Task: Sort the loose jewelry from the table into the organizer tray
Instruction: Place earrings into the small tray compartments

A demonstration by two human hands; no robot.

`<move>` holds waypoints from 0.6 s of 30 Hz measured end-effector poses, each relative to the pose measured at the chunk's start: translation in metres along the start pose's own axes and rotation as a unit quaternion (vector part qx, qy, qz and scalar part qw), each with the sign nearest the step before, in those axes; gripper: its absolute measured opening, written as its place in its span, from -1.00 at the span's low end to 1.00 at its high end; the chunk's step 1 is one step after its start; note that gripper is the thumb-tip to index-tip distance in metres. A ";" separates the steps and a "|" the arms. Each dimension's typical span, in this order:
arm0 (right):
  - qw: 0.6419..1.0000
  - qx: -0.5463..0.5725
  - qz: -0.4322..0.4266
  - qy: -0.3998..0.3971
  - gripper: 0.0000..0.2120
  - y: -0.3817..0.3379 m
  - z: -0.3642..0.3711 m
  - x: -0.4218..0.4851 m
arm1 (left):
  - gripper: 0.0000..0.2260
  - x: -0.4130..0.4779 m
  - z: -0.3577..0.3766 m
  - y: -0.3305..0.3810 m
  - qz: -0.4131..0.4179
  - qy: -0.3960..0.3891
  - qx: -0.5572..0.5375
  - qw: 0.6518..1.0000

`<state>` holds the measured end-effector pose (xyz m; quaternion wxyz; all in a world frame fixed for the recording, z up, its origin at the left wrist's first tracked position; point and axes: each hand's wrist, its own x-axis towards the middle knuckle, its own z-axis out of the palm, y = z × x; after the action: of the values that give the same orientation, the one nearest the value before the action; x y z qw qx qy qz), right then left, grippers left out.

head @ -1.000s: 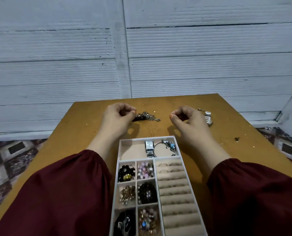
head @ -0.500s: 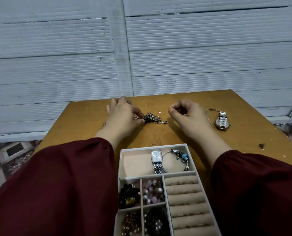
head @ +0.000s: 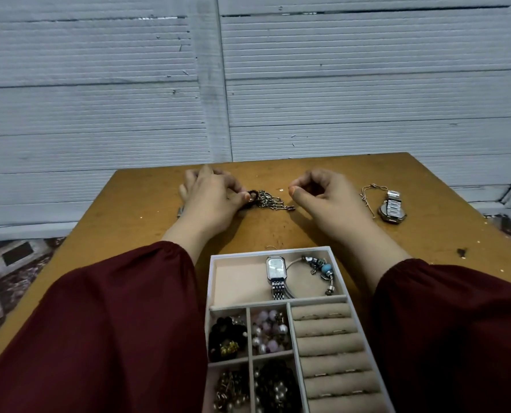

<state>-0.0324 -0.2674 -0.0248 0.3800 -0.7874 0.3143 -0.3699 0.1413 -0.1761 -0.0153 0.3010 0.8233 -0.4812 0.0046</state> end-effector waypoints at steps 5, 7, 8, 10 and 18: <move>0.999 -0.019 -0.017 -0.024 -0.96 -0.010 0.002 -0.001 | -0.95 -0.005 -0.014 -0.004 -0.026 0.031 -0.058 0.997; 0.999 -0.027 -0.020 -0.035 -0.96 -0.012 0.003 -0.001 | -0.96 -0.007 -0.017 -0.006 -0.034 0.040 -0.081 0.995; 0.998 -0.032 -0.019 -0.041 -0.97 -0.014 0.003 -0.001 | -0.96 -0.008 -0.018 -0.007 -0.037 0.045 -0.091 0.994; 0.997 -0.047 -0.015 -0.054 -0.96 -0.017 0.005 -0.001 | -0.97 -0.010 -0.019 -0.009 -0.042 0.054 -0.105 0.992; 0.967 -0.189 0.017 -0.172 -0.95 -0.027 0.006 -0.003 | -0.99 -0.017 -0.017 -0.015 -0.047 0.078 -0.139 0.986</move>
<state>-0.0232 -0.2484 -0.0061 0.2792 -0.8911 0.3217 -0.1565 0.1487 -0.1486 -0.0144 0.4488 0.7924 -0.4130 -0.0126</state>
